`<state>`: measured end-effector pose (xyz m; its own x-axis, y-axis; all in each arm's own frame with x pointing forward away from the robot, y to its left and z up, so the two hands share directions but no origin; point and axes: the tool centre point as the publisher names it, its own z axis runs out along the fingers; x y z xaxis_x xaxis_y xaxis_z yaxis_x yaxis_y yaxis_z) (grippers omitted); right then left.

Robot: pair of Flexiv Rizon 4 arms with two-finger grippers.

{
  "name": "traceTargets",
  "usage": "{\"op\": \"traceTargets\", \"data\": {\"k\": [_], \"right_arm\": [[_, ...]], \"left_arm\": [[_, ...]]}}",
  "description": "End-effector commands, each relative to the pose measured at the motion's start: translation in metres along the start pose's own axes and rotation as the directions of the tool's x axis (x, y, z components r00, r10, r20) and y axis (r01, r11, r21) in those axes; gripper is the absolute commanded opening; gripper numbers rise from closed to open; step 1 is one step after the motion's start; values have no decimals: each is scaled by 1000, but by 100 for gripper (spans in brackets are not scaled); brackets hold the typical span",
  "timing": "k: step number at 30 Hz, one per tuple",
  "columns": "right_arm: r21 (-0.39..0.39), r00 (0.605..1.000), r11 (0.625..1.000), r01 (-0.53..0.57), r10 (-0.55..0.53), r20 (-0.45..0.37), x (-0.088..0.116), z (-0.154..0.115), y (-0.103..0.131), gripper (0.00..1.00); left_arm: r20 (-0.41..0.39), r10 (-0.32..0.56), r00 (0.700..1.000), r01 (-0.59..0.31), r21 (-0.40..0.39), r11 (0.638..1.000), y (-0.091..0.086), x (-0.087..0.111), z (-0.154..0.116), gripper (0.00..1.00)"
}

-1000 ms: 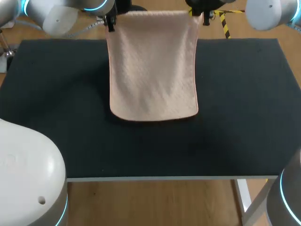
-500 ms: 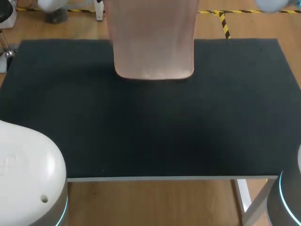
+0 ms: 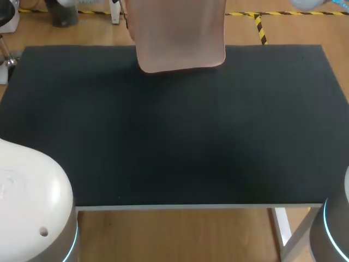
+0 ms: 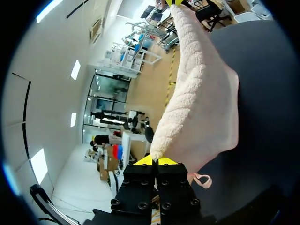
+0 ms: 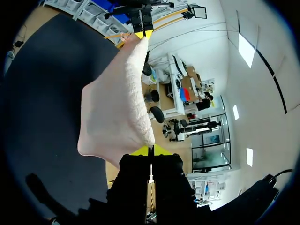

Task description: Fold the towel

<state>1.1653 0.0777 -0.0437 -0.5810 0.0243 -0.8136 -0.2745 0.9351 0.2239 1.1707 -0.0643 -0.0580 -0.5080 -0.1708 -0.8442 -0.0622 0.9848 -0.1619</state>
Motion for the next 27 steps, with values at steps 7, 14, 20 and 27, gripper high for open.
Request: {"op": "traceTargets", "data": {"k": [7, 14, 20, 27], "right_arm": [[14, 999, 1000, -10, 11, -49, 57, -49, -8, 0], [5, 990, 1000, 0, 1, -138, 110, -73, -5, 0], [-2, 977, 1000, -7, 6, -211, 150, -88, -2, 0], [-5, 957, 1000, -24, 21, -288, 188, -89, 1, 0]], "left_arm": [[-117, -13, 993, 24, 87, 996, 5, 63, -34, 0], [-178, 1, 984, 23, 136, 990, 6, 106, -75, 0], [-232, 37, 972, 2, 165, 986, 8, 141, -99, 0], [-322, 58, 945, -2, 173, 985, 15, 185, -96, 0]]}}
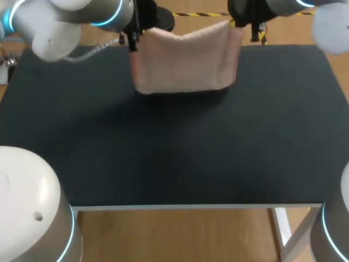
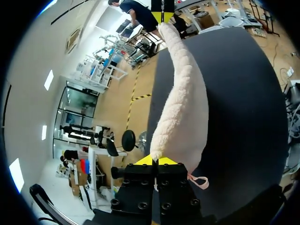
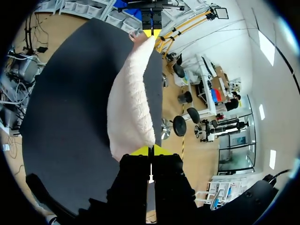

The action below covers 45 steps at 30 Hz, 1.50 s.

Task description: Fold the towel

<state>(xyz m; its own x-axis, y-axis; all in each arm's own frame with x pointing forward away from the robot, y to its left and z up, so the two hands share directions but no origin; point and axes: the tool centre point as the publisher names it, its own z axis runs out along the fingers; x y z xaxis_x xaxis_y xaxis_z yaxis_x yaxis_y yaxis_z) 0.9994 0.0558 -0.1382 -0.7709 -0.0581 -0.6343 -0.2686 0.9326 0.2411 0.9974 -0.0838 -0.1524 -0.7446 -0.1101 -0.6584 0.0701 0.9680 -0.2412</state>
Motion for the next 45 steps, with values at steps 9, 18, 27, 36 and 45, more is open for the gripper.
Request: {"op": "traceTargets", "data": {"k": [9, 18, 27, 36, 45], "right_arm": [[41, 981, 998, -54, 61, -182, 63, 33, -12, 0], [88, 929, 990, -114, 137, -345, 103, 81, -28, 0], [161, 875, 975, -152, 209, -437, 113, 147, -56, 0], [189, 868, 963, -191, 255, -426, 89, 201, -72, 0], [221, 874, 956, -195, 271, -403, 70, 233, -87, 0]], "left_arm": [[-263, -55, 963, 56, -4, 998, 19, 53, 56, 0], [-432, -72, 899, 61, -41, 997, 25, 92, 110, 0], [-538, -104, 837, 73, -79, 994, 44, 111, 172, 0], [-553, -102, 827, 43, -119, 992, 59, 90, 217, 0], [-551, -84, 830, 23, -118, 993, 65, 70, 247, 0]]}}
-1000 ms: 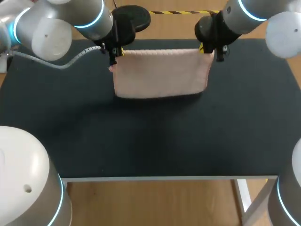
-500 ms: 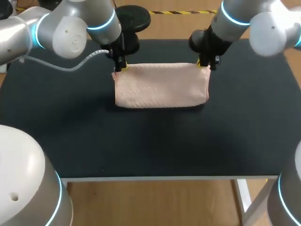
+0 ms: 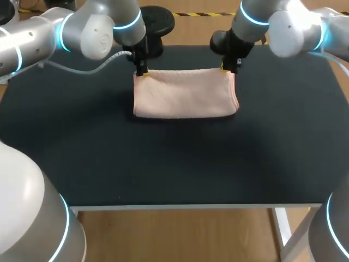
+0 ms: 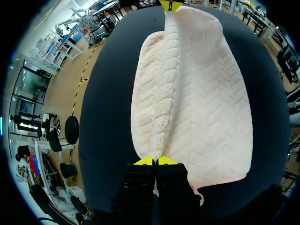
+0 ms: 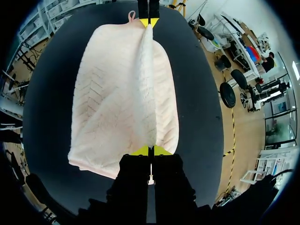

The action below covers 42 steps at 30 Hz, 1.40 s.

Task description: Fold the towel

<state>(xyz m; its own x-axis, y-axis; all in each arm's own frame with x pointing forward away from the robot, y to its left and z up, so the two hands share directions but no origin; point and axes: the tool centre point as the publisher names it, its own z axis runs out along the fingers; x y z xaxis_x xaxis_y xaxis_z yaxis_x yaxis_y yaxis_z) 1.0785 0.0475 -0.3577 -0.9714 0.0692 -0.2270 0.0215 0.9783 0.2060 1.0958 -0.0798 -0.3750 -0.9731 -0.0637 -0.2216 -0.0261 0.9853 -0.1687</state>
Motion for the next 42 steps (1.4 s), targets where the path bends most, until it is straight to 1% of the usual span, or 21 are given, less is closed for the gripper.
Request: {"op": "traceTargets", "data": {"k": [1, 3, 9, 16, 23, 24, 25, 26, 27, 29, 30, 33, 35, 37, 39, 42], "right_arm": [[13, 999, 1000, 4, -4, -35, -23, 25, 3, 0], [24, 1000, 999, 24, -24, -19, -29, 27, 3, 0], [32, 999, 999, 38, -38, -2, -43, 34, 2, 0], [30, 1000, 1000, -5, 4, 26, -55, 41, 0, 0], [37, 999, 999, -21, 20, 46, -61, 49, 2, 0], [41, 999, 999, -27, 25, 44, -61, 50, 2, 38], [45, 998, 998, -32, 30, 49, -61, 50, 2, 100], [41, 998, 999, -33, 31, 55, -61, 49, 2, 100], [37, 997, 998, -46, 44, 58, -61, 49, 1, 100], [22, 995, 998, -56, 54, 83, -61, 45, -1, 100], [6, 993, 998, -68, 67, 100, -61, 42, -1, 100], [-5, 985, 997, -81, 81, 153, -60, 36, -4, 100], [-25, 985, 996, -85, 88, 146, -59, 32, -6, 100], [-25, 985, 996, -82, 85, 147, -56, 28, -6, 100], [-28, 986, 996, -79, 82, 143, -53, 25, -5, 100], [-36, 987, 997, -72, 77, 138, -48, 22, -5, 100]], "left_arm": [[-93, 0, 996, 0, 2, 1000, -2, -16, 21, 0], [-97, -2, 995, 2, 0, 1000, 0, -18, 23, 0], [-99, -13, 995, 13, -4, 1000, 3, -27, 27, 0], [-80, -31, 996, 31, -1, 1000, 2, -44, 30, 0], [-94, -43, 995, 42, -19, 999, 3, -50, 42, 0], [-97, -47, 994, 45, -21, 999, 3, -50, 43, 0], [-108, -57, 993, 55, -21, 998, 3, -50, 43, 45], [-115, -55, 992, 54, -17, 998, 4, -50, 44, 100], [-116, -50, 992, 49, -19, 999, 5, -50, 44, 100], [-129, -71, 989, 70, -13, 997, 9, -49, 44, 100], [-127, -74, 989, 74, -10, 997, 12, -48, 44, 100], [-124, -91, 988, 93, 9, 996, 19, -46, 39, 100], [-123, -99, 987, 104, 37, 994, 23, -43, 34, 100], [-124, -89, 988, 101, 95, 990, 26, -40, 26, 100], [-130, -70, 989, 93, 176, 980, 28, -35, 18, 100], [-126, -8, 992, 44, 287, 957, 29, -26, 4, 100]]}}
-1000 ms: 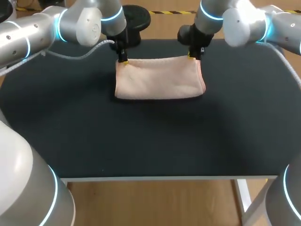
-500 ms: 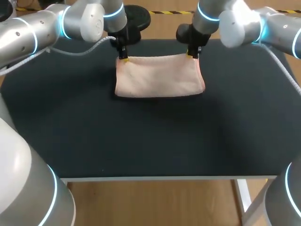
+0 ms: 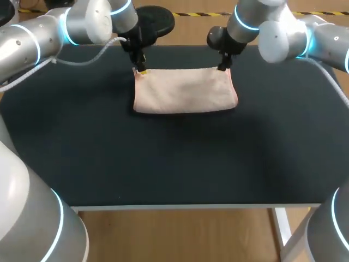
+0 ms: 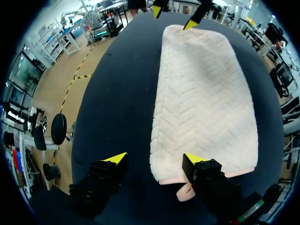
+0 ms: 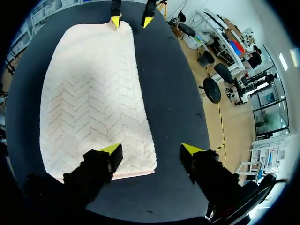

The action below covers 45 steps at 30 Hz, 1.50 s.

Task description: Fold the towel

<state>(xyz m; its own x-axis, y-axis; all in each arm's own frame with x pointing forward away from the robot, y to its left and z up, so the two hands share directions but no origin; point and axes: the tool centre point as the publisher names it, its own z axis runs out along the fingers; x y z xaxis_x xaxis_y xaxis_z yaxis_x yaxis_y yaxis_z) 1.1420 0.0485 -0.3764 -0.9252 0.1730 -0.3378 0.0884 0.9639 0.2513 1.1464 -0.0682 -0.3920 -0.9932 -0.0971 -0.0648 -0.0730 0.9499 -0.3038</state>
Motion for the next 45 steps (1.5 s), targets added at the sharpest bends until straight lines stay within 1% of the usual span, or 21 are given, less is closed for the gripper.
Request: {"op": "traceTargets", "data": {"k": [1, 2, 4, 6, 8, 11, 12, 13, 15, 16, 18, 19, 21, 23, 27, 31, 33, 34, 35, 45], "right_arm": [[-8, 1000, 1000, 5, -5, -3, 9, -12, -4, 100], [-9, 1000, 1000, 6, -6, -5, 10, -13, -4, 100], [-10, 1000, 1000, 4, -5, -11, 12, -12, -4, 100], [-12, 1000, 1000, 4, -4, -14, 14, -12, -3, 100], [-18, 1000, 1000, 2, -2, -19, 16, -12, -2, 100], [-28, 1000, 1000, 2, -3, -22, 18, -14, 1, 100], [-32, 1000, 1000, 0, 0, -26, 19, -14, 1, 100], [-36, 1000, 999, -3, 2, -30, 20, -14, 2, 100], [-40, 999, 999, -7, 5, -37, 22, -14, 3, 100], [-41, 999, 999, -6, 5, -40, 23, -14, 4, 100], [-46, 999, 999, -1, -1, -45, 25, -14, 5, 100], [-51, 998, 999, 5, -8, -58, 26, -14, 6, 100], [-50, 998, 999, 8, -11, -58, 28, -15, 7, 100], [-51, 998, 999, 12, -15, -58, 29, -15, 8, 100], [-49, 998, 999, 18, -20, -58, 32, -16, 8, 100], [-44, 998, 999, 26, -28, -59, 34, -17, 7, 100], [-23, 998, 999, 38, -39, -55, 34, -18, 8, 100], [-7, 997, 999, 54, -54, -56, 35, -20, 8, 100], [18, 992, 994, 109, -108, -61, 36, -23, 9, 100], [18, 992, 994, 109, -108, -61, 36, -23, 9, 100]], "left_arm": [[23, 61, 998, -65, 190, 980, 14, 26, -26, 100], [25, 73, 997, -77, 230, 970, 14, 29, -31, 100], [22, 68, 997, -72, 284, 956, 16, 34, -39, 100], [30, 73, 997, -79, 317, 945, 16, 41, -48, 100], [28, 55, 998, -62, 352, 934, 19, 47, -55, 100], [35, 37, 999, -48, 393, 918, 24, 57, -65, 100], [42, 35, 998, -49, 400, 915, 27, 61, -68, 100], [46, 35, 998, -50, 388, 920, 29, 65, -70, 100], [50, 36, 998, -54, 407, 912, 34, 73, -73, 100], [43, 27, 999, -42, 408, 912, 36, 76, -74, 100], [39, 27, 999, -41, 436, 899, 41, 83, -76, 100], [33, 24, 999, -36, 431, 902, 43, 86, -77, 100], [36, 30, 999, -42, 439, 898, 48, 92, -79, 100], [21, 29, 999, -35, 446, 895, 52, 96, -81, 100], [17, 32, 999, -36, 448, 894, 59, 102, -86, 100], [15, 33, 999, -36, 455, 890, 61, 106, -88, 100], [13, 33, 999, -35, 456, 890, 61, 106, -88, 100], [11, 34, 999, -35, 455, 890, 60, 106, -87, 100], [7, 38, 999, -37, 441, 897, 60, 105, -86, 100], [7, 38, 999, -37, 441, 897, 60, 105, -86, 100]]}}
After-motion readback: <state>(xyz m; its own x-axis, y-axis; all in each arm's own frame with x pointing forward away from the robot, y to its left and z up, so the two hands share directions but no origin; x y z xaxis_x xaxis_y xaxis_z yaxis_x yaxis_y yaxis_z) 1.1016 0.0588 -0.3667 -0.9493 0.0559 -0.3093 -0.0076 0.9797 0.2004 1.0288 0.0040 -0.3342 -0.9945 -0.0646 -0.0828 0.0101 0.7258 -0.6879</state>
